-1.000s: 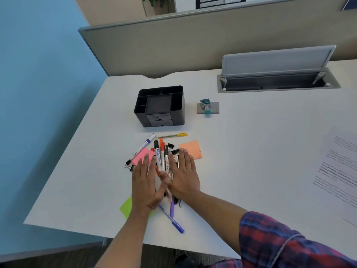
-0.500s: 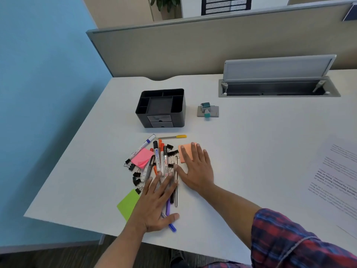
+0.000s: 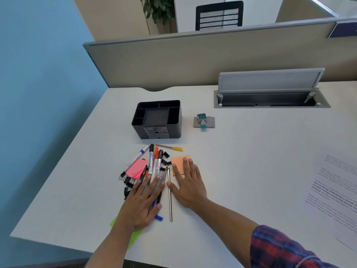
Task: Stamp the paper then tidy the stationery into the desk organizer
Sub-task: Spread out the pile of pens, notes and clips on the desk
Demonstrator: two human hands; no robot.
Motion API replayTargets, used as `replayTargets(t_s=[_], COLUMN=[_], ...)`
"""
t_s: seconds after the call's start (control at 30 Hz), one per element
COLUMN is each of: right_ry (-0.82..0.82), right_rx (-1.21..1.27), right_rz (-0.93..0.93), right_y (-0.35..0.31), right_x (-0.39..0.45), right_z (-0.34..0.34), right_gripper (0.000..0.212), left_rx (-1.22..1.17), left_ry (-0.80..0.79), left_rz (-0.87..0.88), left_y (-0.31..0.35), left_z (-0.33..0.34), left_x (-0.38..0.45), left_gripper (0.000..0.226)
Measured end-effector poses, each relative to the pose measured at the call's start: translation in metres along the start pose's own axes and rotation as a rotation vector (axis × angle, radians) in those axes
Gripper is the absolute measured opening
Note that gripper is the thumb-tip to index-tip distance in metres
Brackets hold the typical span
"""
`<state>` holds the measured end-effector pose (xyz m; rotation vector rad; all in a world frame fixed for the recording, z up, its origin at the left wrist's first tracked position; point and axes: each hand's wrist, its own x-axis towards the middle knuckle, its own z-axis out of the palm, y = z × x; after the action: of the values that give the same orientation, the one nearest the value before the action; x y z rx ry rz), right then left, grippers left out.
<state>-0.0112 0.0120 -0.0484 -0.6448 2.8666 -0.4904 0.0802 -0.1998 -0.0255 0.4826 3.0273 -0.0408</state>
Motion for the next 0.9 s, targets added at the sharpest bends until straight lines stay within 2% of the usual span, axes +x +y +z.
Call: replayTargets(t_s=[0.23, 0.33, 0.43, 0.57, 0.67, 0.73, 0.9], right_ry=[-0.04, 0.007, 0.145, 0.449, 0.591, 0.636, 0.575], right_rx=[0.013, 0.054, 0.064, 0.023, 0.0, -0.017, -0.093], right_rz=[-0.005, -0.031, -0.111, -0.19, -0.034, 0.14, 0.569], right_y=[-0.008, -0.005, 0.008, 0.05, 0.093, 0.123, 0.197], right_x=[0.002, -0.001, -0.008, -0.025, -0.045, -0.061, -0.111], right_z=[-0.004, -0.011, -0.026, -0.049, -0.068, -0.08, -0.107], right_gripper=[0.077, 0.073, 0.063, 0.027, 0.013, 0.01, 0.029], left_rx=[-0.001, -0.017, -0.066, -0.121, -0.216, -0.297, -0.546], left_ry=[0.012, 0.088, 0.223, 0.375, 0.416, 0.381, 0.277], left_rz=[0.005, 0.068, 0.108, 0.125, 0.144, 0.136, 0.03], left_y=[-0.006, -0.002, 0.015, 0.061, 0.114, 0.155, 0.265], left_z=[-0.006, -0.011, -0.017, -0.026, -0.038, -0.045, -0.055], left_x=[0.003, 0.011, 0.033, 0.077, 0.117, 0.143, 0.195], left_gripper=[0.072, 0.074, 0.068, 0.045, 0.024, 0.02, 0.022])
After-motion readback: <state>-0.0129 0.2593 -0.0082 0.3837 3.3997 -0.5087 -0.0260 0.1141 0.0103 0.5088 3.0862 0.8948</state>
